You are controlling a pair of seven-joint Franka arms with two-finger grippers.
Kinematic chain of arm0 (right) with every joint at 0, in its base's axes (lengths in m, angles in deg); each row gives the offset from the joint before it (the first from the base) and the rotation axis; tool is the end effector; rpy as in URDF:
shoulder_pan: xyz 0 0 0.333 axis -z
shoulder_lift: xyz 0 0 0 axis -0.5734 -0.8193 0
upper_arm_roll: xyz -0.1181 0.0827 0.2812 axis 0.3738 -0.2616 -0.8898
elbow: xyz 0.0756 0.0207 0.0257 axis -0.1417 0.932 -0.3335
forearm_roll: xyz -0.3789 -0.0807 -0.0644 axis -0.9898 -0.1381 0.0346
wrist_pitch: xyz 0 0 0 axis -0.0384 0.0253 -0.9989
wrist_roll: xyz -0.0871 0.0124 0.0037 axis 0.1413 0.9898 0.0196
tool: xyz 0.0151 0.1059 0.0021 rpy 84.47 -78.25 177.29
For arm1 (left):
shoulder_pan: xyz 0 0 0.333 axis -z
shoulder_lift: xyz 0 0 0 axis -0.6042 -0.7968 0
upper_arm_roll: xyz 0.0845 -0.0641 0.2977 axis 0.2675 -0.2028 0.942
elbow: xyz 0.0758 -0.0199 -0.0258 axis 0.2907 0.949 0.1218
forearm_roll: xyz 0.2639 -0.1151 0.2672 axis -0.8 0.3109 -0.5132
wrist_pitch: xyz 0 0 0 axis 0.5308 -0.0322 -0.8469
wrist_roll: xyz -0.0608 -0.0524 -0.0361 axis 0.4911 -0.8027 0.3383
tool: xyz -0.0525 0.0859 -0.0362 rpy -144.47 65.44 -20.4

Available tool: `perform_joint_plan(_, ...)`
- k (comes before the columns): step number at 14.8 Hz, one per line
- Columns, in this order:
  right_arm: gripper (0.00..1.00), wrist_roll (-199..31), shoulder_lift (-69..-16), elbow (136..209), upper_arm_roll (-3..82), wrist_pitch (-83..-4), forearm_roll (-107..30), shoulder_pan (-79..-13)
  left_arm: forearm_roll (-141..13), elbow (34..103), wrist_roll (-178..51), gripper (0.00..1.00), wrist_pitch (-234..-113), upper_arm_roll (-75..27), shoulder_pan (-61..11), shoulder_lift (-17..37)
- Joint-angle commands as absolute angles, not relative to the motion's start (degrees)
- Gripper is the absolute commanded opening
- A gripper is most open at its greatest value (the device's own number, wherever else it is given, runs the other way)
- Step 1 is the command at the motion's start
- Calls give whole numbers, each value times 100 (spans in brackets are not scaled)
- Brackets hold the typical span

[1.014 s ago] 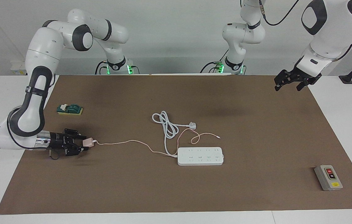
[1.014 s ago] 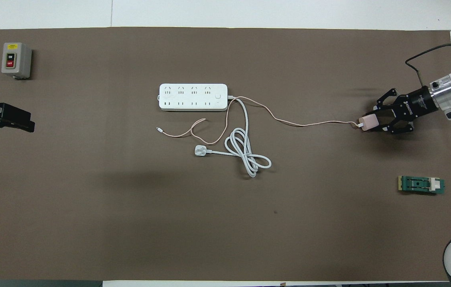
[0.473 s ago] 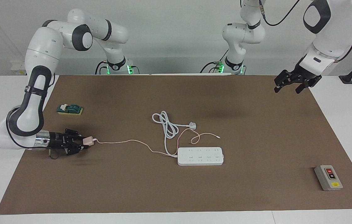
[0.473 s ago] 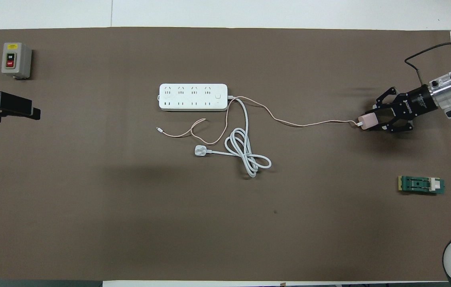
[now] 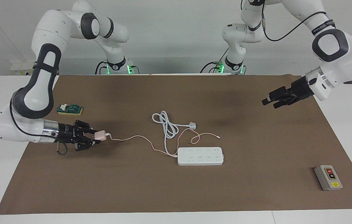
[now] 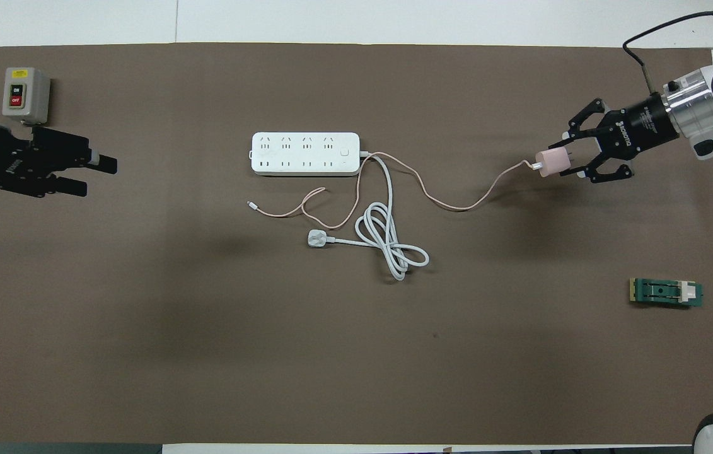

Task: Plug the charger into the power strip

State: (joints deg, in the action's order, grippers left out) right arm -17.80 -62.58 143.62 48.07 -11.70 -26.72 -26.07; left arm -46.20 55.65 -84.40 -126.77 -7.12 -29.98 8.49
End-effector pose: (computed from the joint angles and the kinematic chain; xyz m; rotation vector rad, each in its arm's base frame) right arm 0.6874 -0.0413 0.3783 -1.9977 1.5155 0.8920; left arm 0.6010 -0.0083 0.4914 2.4127 0.1864 -0.2280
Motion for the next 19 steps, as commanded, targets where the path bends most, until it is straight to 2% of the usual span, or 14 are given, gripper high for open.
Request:
perform_joint_plan(1, 0, -828, -6029, 14446, 4794, -1267, -2185, -3083, -3576, 6294, -8963, 100, -12952, -738, -3093, 951)
perform_joint_plan(3, 0, -246, -5967, 14411, 4785, -1600, -1851, -3400, -3049, 6357, -9500, 100, -13101, -730, -3111, 854)
perform_joint_plan(5, 0, 124, -5949, 14411, 4785, -1977, -1727, -3839, -2119, 6418, -9634, 100, -13111, -765, -3076, 539)
perform_joint_plan(11, 0, 1223, -6002, 14402, 4794, -3568, -1568, -5096, -561, 6515, -10010, 100, -13049, -896, -2874, -165)
perform_joint_plan(15, 0, 1241, -6010, 14411, 4802, -4263, -1682, -5782, -121, 6506, -10240, 100, -12892, -923, -2829, -314)
perform_joint_plan(17, 0, 1268, -6010, 14455, 4802, -4440, -1682, -5976, 572, 6314, -10739, 100, -12190, -967, -2839, -876)
perform_joint_plan(19, 0, 1294, -6010, 14464, 4802, -4545, -1682, -6108, 304, 6129, -10917, 100, -12319, -967, -2812, -948)
